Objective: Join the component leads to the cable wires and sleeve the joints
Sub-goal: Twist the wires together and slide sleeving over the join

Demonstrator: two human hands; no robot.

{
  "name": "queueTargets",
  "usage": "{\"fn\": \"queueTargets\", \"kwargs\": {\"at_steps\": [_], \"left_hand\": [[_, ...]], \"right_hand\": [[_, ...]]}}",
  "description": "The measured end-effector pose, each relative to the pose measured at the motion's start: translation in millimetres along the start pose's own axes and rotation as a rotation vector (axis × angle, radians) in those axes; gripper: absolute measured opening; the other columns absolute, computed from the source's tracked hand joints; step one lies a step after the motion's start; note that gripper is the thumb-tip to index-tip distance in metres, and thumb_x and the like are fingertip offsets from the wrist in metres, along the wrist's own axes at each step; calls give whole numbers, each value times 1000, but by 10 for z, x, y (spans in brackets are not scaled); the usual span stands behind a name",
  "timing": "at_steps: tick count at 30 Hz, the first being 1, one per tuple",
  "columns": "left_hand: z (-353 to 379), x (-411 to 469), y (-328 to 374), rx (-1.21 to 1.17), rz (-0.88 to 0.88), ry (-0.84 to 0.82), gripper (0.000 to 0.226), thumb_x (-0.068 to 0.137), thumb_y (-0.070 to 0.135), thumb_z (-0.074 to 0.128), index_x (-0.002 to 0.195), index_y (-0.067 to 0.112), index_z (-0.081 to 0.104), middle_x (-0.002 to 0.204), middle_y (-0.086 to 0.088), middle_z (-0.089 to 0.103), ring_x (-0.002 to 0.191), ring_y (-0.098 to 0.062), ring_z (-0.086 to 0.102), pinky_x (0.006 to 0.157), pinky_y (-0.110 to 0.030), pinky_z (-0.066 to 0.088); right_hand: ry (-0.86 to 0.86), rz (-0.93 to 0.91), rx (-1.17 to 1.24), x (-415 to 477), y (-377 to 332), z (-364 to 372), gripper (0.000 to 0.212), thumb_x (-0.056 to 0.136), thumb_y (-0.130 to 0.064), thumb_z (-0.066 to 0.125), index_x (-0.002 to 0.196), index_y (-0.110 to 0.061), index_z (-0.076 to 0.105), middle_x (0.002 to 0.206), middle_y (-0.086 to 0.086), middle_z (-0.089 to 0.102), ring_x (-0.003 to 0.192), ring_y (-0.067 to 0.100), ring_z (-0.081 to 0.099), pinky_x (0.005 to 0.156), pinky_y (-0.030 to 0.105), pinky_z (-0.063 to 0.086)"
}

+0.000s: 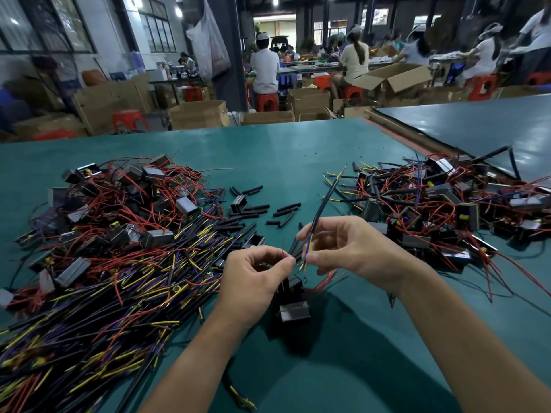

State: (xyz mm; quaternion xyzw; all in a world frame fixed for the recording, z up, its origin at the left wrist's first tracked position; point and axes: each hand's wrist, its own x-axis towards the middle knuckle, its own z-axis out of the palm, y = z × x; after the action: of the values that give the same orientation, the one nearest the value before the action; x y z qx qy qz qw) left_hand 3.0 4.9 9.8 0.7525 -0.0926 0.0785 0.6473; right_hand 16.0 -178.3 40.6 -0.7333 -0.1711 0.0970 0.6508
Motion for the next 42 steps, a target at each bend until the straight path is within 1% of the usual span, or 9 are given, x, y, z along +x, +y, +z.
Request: {"fn": "queueTargets", "kwargs": {"at_steps": [4,10,14,18,23,26,30,36,42], "left_hand": [[-9,10,13,-10,-7,-6,14,81,2,73,69,10,73,47,12,56,40,2,43,45,-11,35],[-22,3,6,-29,-16,-46,14,80,3,74,69,11,74,48,12,57,41,2,44,45,-10,35],[-24,5,11,-15,-9,-52,19,80,5,75,65,17,74,48,12,57,41,2,45,45,-11,35],[-24,15,22,-25,-10,-71,18,78,6,77,64,17,74,50,11,58,42,2,46,44,-11,36],[-43,16,11,-48,-32,-70,16,76,6,79,66,17,73,53,9,60,44,0,47,44,-12,36],[-39,15,9,-53,-39,-77,19,76,4,78,63,17,71,51,9,58,43,0,46,43,-12,35],[-44,12,12,-63,-47,-93,21,77,1,77,63,15,70,50,9,57,42,0,45,42,-11,35],[-58,14,29,-39,-25,-82,12,76,4,79,69,11,70,50,10,57,42,0,45,44,-12,36],[-48,-5,44,-22,-13,-94,15,79,8,77,66,14,72,52,7,60,43,-2,47,45,-15,37]], "right_hand": [[-15,-8,-54,5,12,-4,24,84,13,65,103,-1,66,76,5,64,72,14,57,63,24,51],[-18,26,11,2,-16,7,30,77,-9,74,104,0,65,79,8,67,65,19,58,61,23,52],[46,15,-12,15,16,31,15,84,1,71,98,3,65,79,14,68,66,23,58,60,23,51],[66,27,14,18,13,33,15,85,1,70,98,5,64,80,16,68,62,18,58,59,23,51],[87,24,24,20,10,49,10,85,7,67,92,0,65,71,8,65,54,14,56,54,21,49],[107,21,38,20,14,51,6,86,5,67,89,1,66,64,5,63,53,14,56,54,21,49],[102,18,93,33,9,60,8,85,5,68,88,-2,65,67,9,64,50,15,56,53,22,50],[149,38,62,51,18,48,9,88,4,65,91,-4,65,60,-1,60,49,12,50,54,22,51],[145,22,58,35,13,42,7,88,2,66,91,-4,65,59,-5,62,48,10,49,53,21,49]]}}
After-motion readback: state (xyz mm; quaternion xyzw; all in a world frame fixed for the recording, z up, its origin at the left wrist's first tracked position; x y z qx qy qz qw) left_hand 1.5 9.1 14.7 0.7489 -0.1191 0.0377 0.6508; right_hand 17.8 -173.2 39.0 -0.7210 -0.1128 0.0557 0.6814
